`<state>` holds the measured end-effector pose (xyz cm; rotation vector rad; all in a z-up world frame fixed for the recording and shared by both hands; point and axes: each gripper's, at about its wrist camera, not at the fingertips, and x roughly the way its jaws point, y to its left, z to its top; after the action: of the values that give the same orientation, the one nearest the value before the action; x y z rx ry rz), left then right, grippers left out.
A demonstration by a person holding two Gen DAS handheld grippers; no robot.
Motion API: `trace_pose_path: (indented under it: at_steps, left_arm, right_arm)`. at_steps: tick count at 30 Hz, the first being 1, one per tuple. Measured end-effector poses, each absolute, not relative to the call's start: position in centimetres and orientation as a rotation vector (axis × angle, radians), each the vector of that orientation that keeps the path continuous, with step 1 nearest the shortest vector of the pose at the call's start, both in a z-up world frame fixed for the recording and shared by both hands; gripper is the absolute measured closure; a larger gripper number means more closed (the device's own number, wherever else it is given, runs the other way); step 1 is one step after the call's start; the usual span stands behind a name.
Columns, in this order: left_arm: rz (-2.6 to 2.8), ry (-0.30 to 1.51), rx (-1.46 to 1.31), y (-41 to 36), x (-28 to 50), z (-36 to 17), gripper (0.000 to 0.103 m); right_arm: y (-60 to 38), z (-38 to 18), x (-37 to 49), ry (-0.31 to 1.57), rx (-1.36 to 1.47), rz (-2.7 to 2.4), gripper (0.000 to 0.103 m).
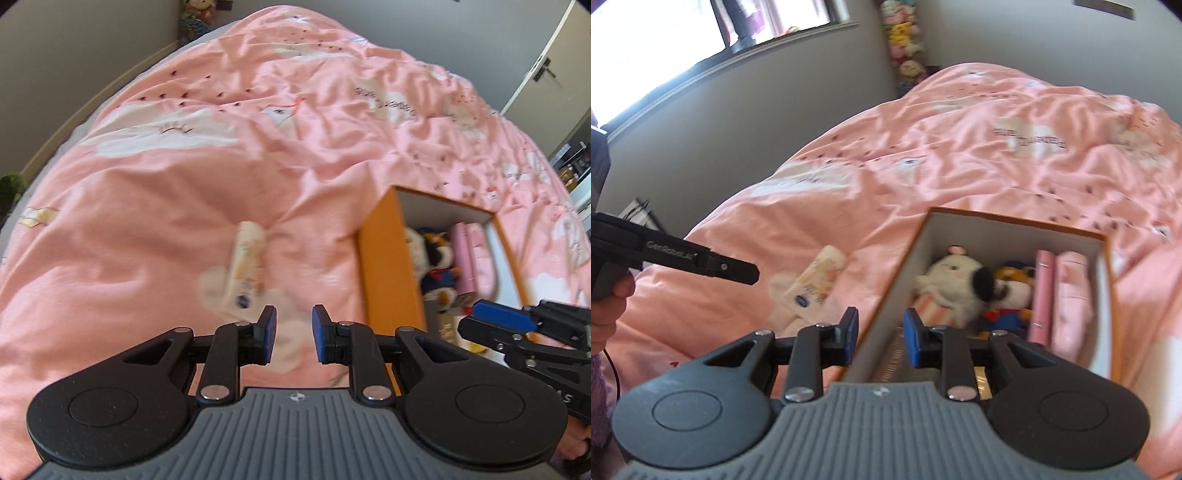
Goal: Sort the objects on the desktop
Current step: 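Withdraw the left tool and grasp the round silver compact with the right tool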
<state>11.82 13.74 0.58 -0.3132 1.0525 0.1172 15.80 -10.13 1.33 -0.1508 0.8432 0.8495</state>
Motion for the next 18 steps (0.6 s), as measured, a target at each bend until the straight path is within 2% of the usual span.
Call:
trace_pose_path:
  at_steps: [5,11,15,18]
  left_arm:
    - [0.134,1.08,-0.291,15.4,10.9,-1.4,0.08]
    - [0.11,1.064,-0.26,15.9,9.9,-2.8,0.078]
    - [0.124,1.06,-0.268,16.7,9.2,-3.5,0.078]
    - [0.116,1.049,-0.302,17.3,8.7,-3.9,0.078]
  right_arm:
    - [-4.5,-0.3,14.5,0.905,-0.347,0.945,0.074]
    - [1.0,-4.4,12.2,1.001,-0.738,1.079,0.073]
    - [3.4,-7.5,11.5,1.067,-1.014,1.108,0.067]
    - [4.4,-9.6,11.1,1.138,-1.139,1.093,0.067]
